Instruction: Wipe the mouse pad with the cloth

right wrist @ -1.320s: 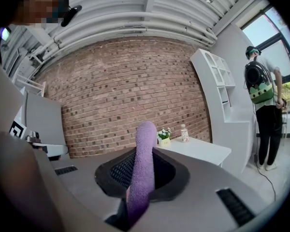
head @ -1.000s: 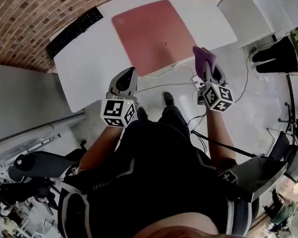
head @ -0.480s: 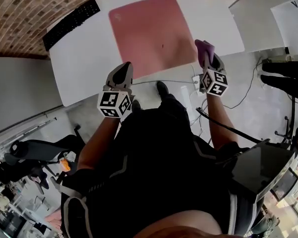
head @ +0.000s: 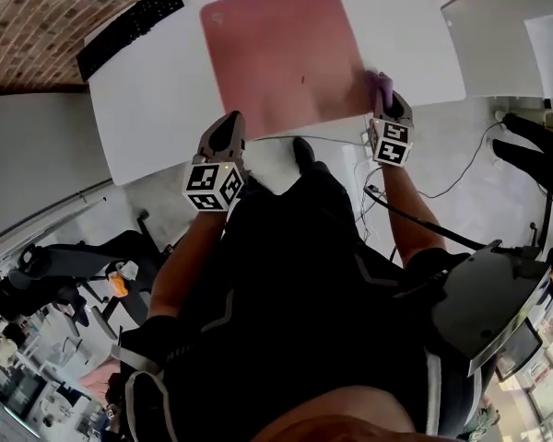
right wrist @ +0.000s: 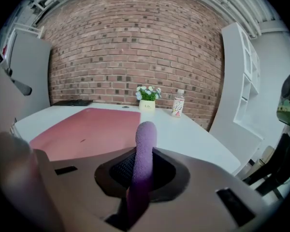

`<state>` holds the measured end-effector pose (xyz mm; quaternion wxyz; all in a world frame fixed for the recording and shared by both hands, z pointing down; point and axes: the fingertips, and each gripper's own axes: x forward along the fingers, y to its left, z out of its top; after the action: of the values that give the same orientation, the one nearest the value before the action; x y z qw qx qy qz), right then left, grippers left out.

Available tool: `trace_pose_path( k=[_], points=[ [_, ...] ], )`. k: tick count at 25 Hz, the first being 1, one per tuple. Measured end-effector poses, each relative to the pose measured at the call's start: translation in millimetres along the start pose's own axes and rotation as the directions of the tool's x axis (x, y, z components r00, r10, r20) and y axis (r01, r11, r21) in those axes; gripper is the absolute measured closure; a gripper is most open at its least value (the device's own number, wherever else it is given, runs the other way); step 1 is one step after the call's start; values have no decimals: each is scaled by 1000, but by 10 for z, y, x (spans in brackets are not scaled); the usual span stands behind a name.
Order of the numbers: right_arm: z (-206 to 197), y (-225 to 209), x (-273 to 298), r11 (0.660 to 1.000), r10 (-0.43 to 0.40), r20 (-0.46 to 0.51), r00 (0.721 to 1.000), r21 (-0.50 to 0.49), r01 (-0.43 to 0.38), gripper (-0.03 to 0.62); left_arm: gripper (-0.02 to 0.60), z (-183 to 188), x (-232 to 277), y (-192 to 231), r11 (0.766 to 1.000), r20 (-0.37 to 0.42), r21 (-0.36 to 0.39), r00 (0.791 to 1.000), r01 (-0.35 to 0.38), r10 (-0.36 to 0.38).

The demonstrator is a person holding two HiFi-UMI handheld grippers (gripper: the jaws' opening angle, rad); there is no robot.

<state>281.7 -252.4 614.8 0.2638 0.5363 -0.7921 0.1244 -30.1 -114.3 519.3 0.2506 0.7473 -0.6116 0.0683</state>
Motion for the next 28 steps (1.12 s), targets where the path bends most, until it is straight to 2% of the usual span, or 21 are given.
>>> trace_pose_path(
  k=[4, 12, 22, 28],
  points=[
    [-107, 279, 51, 999, 48, -34, 998, -24, -49, 536, 577, -82, -83, 96, 1000, -29, -14, 999, -20, 20],
    [-241, 625, 150, 995, 99, -95, 991, 26, -97, 536, 577, -101, -238, 207, 999, -18, -22, 999, -32, 31],
    [-302, 1105, 83, 981, 176, -116, 978, 97, -165, 536, 578, -145, -535, 388, 997, 2, -37, 998, -62, 62],
    [-319, 1495, 46, 969, 240, -124, 963, 88, -230, 536, 577, -191, -717, 541, 994, 13, -52, 995, -95, 95]
  ],
)
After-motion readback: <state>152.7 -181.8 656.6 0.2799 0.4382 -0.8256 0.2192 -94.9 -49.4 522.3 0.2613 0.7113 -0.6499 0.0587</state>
